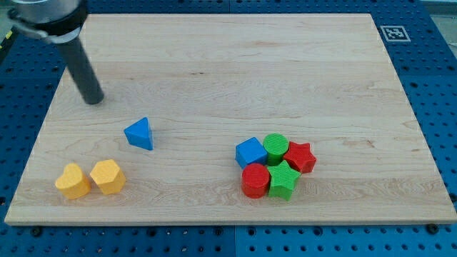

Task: Slide the blue triangle towards the center of the board

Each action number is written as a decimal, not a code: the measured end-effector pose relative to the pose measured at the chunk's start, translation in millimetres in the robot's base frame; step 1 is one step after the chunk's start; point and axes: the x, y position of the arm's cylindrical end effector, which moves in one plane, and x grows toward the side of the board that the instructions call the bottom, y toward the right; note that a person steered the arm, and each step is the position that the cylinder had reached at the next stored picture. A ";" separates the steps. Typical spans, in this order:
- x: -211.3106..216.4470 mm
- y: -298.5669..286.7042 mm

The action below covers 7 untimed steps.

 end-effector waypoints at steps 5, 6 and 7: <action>70.7 55.2; 70.6 74.7; 87.8 79.1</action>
